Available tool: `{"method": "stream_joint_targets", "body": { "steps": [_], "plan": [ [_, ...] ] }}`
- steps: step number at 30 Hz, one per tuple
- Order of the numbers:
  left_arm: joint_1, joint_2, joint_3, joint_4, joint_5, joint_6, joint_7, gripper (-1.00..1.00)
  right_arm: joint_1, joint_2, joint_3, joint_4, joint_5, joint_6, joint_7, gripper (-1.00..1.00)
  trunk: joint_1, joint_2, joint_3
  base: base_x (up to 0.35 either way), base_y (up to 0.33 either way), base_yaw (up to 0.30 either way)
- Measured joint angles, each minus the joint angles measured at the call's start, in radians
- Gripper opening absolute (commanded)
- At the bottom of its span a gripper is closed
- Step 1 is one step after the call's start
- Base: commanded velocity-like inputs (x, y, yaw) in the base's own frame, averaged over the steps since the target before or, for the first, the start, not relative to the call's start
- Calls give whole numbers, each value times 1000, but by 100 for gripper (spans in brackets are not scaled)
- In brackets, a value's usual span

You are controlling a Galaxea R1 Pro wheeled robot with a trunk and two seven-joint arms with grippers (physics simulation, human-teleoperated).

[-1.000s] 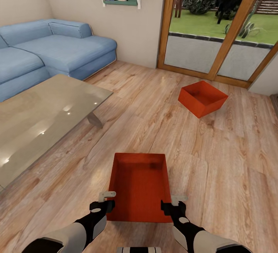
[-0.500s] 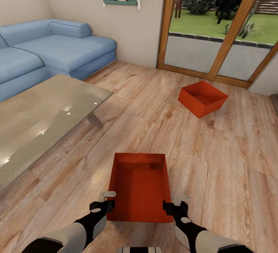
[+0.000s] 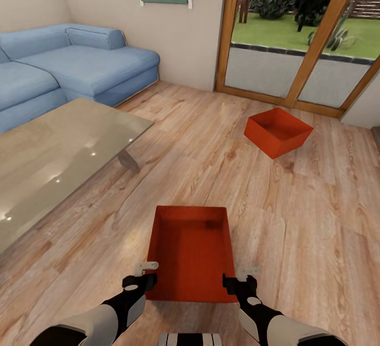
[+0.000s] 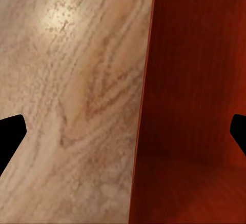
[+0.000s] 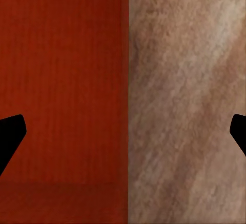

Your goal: Move the two storage containers from the living room to the garage. In the garage, place one container on the floor and stack the other container on top of it (either order is fine).

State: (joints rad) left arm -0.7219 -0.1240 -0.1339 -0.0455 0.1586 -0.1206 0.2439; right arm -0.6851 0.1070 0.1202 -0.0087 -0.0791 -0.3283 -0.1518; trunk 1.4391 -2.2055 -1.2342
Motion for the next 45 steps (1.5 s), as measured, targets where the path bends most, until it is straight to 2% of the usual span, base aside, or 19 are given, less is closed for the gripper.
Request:
{"method": "stream_joint_targets", "body": {
  "steps": [6,40,45],
  "plan": [
    [0,0,0,0,0,0,1,100,0,0,0,0,0,0,0,100,23,-42,-19,0,0,0],
    [0,5,0,0,1,0,2,100,0,5,-1,0,-1,-6,0,100,23,-42,-19,0,0,0],
    [0,6,0,0,1,0,2,100,0,5,-4,0,-15,-4,-3,100,23,-42,-19,0,0,0]
  ]
}}
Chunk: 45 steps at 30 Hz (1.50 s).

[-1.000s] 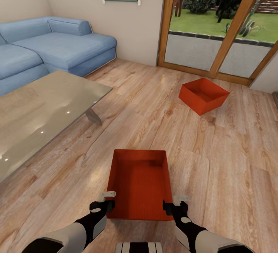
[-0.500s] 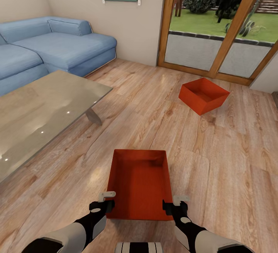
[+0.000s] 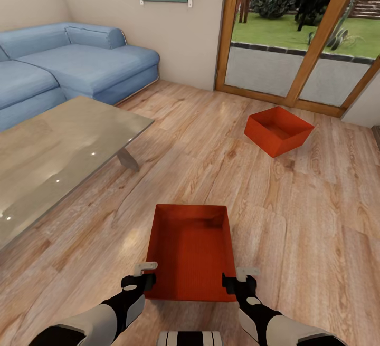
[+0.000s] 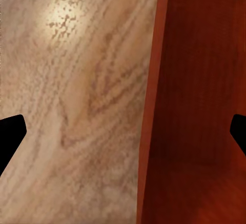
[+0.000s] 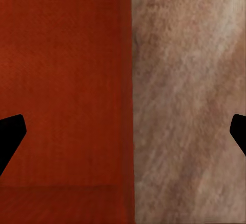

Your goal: Move the two storage containers from the living room to the garage. In the garage, place one container on the floor and stack the other container on top of it (either order is fine).

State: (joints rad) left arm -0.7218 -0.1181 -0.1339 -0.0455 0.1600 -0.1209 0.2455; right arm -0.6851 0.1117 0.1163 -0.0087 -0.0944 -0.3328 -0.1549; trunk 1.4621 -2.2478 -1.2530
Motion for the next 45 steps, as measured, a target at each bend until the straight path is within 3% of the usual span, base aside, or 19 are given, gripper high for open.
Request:
{"method": "stream_joint_targets", "body": {
  "steps": [7,18,24,45],
  "plan": [
    [0,0,0,0,0,0,0,100,0,-3,0,0,-26,0,-2,100,0,0,0,0,0,0],
    [0,0,0,0,0,0,0,100,0,-3,1,0,-26,0,-1,100,0,0,0,0,0,0],
    [0,0,0,0,0,0,0,100,0,-5,1,0,-26,0,-1,100,23,-42,-19,0,0,0],
    [0,0,-1,1,-5,6,-3,100,0,-6,1,0,-27,0,1,100,23,-42,-19,0,0,0]
  ]
}}
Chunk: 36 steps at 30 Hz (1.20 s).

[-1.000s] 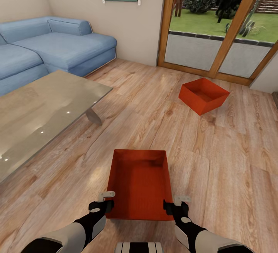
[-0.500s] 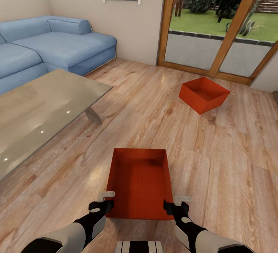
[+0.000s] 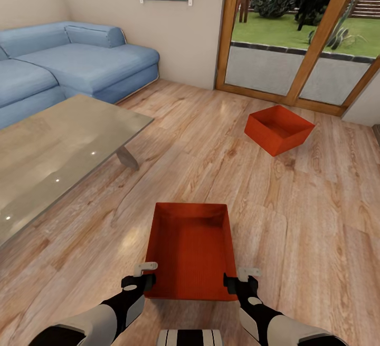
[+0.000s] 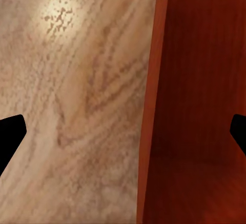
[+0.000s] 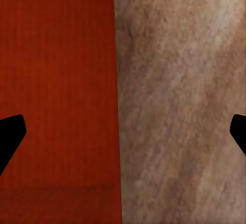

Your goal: Move the two storage containers from the living room to the garage. In the garage, place one container on the floor and stack the other container on top of it (either order is fine).

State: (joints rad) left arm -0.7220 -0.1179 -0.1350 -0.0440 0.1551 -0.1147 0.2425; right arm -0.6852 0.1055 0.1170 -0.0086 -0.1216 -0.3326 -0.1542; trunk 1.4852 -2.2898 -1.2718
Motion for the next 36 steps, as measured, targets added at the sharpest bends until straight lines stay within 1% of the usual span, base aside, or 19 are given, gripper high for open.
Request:
{"method": "stream_joint_targets", "body": {
  "steps": [20,29,30,33,34,35,36],
  "plan": [
    [0,0,-1,0,0,0,1,100,0,0,0,0,5,0,0,100,0,0,0,0,0,0],
    [0,-2,-1,-1,-2,-1,3,100,0,1,0,0,0,-1,0,100,0,0,0,0,0,0],
    [0,-3,-1,-1,-3,-1,3,-100,0,1,0,0,0,-1,0,-100,0,0,0,0,0,0],
    [0,-4,-1,-1,-12,-1,3,-100,0,0,0,0,0,-5,0,-100,0,0,0,0,0,0],
    [1,-4,-7,-2,-22,0,0,-100,0,0,10,0,7,-5,2,-100,0,0,0,0,0,0],
    [1,-5,-14,-2,-38,2,-3,-100,0,1,29,0,20,-2,4,-100,0,0,0,0,0,0],
    [0,-7,-14,-2,-42,2,-1,-100,0,2,29,0,22,-2,5,-100,0,0,0,0,0,0]
  ]
}}
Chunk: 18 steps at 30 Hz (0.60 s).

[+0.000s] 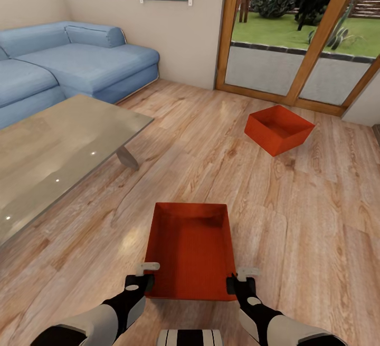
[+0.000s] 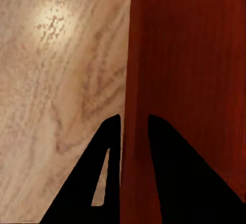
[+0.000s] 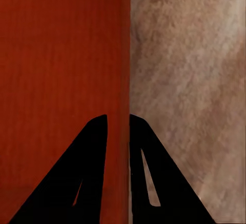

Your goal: Move the two storage containers from the living room to the garage. In the garage, place one container on the floor and stack the other container on top of it (either order is fine).

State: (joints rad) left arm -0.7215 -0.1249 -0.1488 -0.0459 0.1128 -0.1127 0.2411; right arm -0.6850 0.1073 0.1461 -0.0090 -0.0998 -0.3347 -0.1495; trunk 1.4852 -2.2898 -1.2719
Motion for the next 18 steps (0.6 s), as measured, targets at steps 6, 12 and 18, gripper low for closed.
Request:
{"method": "stream_joint_targets", "body": {
  "steps": [6,12,18],
  "plan": [
    [0,2,-1,0,-13,0,-1,-100,0,-1,-1,0,0,-1,1,-100,0,0,0,0,0,0],
    [0,2,0,0,-10,2,1,-100,0,-1,-1,0,-1,-1,0,-100,0,0,0,0,0,0],
    [0,2,-1,0,-10,0,1,-100,0,-1,-2,0,-1,0,1,-100,-11,21,9,0,0,0]
  ]
}}
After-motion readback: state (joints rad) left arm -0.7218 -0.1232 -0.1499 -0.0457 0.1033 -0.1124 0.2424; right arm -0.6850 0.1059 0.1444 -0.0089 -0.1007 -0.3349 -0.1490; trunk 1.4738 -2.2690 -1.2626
